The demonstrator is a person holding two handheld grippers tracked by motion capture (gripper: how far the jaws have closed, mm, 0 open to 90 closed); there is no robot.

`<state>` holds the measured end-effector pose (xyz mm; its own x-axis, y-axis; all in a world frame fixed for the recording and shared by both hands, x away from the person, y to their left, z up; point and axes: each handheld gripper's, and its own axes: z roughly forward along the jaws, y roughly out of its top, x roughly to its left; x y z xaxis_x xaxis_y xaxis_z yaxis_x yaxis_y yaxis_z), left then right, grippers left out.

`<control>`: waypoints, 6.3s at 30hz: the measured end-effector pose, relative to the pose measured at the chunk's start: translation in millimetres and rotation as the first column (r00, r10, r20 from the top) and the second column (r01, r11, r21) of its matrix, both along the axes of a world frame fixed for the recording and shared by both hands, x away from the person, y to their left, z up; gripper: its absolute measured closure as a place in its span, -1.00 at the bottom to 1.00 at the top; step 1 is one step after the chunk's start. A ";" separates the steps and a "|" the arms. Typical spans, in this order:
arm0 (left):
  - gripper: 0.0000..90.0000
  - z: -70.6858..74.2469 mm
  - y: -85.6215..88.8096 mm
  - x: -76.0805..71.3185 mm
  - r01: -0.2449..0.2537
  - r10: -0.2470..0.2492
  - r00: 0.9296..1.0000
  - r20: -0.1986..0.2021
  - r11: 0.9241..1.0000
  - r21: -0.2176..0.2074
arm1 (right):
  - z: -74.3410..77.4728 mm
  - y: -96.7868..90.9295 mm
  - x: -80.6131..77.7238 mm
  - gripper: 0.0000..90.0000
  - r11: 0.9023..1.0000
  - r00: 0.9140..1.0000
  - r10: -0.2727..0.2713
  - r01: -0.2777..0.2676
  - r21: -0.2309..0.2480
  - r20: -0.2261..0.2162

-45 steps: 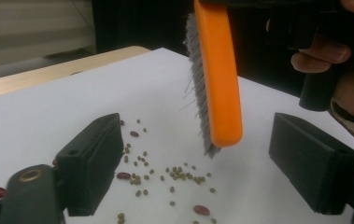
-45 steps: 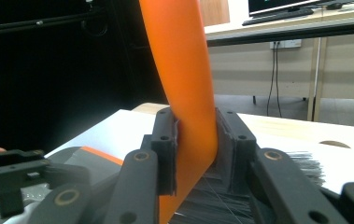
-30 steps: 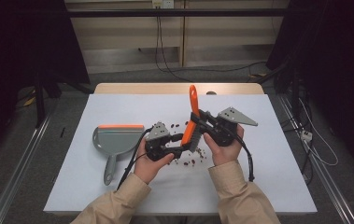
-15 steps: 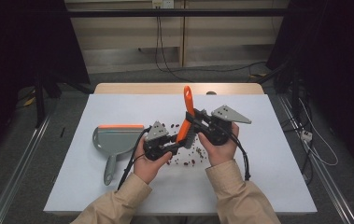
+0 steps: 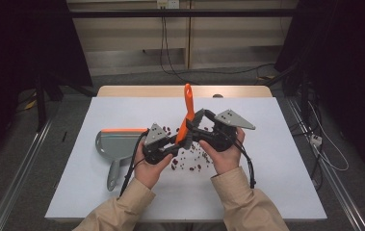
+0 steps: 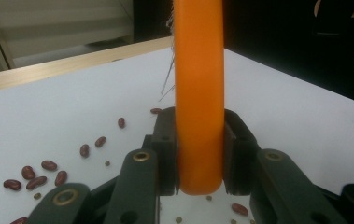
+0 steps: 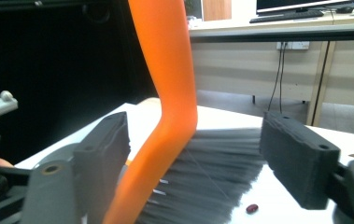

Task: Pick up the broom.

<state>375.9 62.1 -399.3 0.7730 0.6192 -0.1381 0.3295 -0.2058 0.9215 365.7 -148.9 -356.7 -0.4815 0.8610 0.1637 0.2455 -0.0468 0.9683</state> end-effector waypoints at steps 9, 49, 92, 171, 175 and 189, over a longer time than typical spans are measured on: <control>0.57 0.9 0.3 -1.0 -0.011 0.012 1.000 0.014 1.000 -0.011 | -4.5 10.0 0.6 -0.68 1.000 1.000 -0.009 0.009 -0.017 -0.010; 0.32 6.4 -15.0 -12.1 -0.045 0.041 0.993 0.111 0.998 0.036 | -10.2 22.7 5.0 0.36 0.978 0.978 -0.045 0.084 0.188 -0.202; -0.68 22.3 56.9 -1.8 -0.058 0.058 0.995 0.076 0.998 0.001 | -12.2 -98.8 5.1 0.54 0.997 0.925 -0.051 0.025 -0.073 -0.378; -0.88 1.5 155.8 -5.5 -0.072 0.074 0.997 0.035 0.996 -0.046 | -69.7 -58.3 84.2 0.58 0.898 0.958 -0.090 -0.041 -0.438 -0.274; -0.88 0.9 157.7 -5.2 -0.075 0.076 0.997 0.034 0.996 -0.045 | -68.5 -52.2 80.4 0.58 0.894 0.958 -0.068 -0.066 -0.443 -0.279; -0.88 2.0 160.1 -6.7 -0.083 0.085 0.996 0.037 0.995 -0.049 | -66.3 -35.5 60.6 0.58 0.892 0.953 0.038 -0.168 -0.420 -0.299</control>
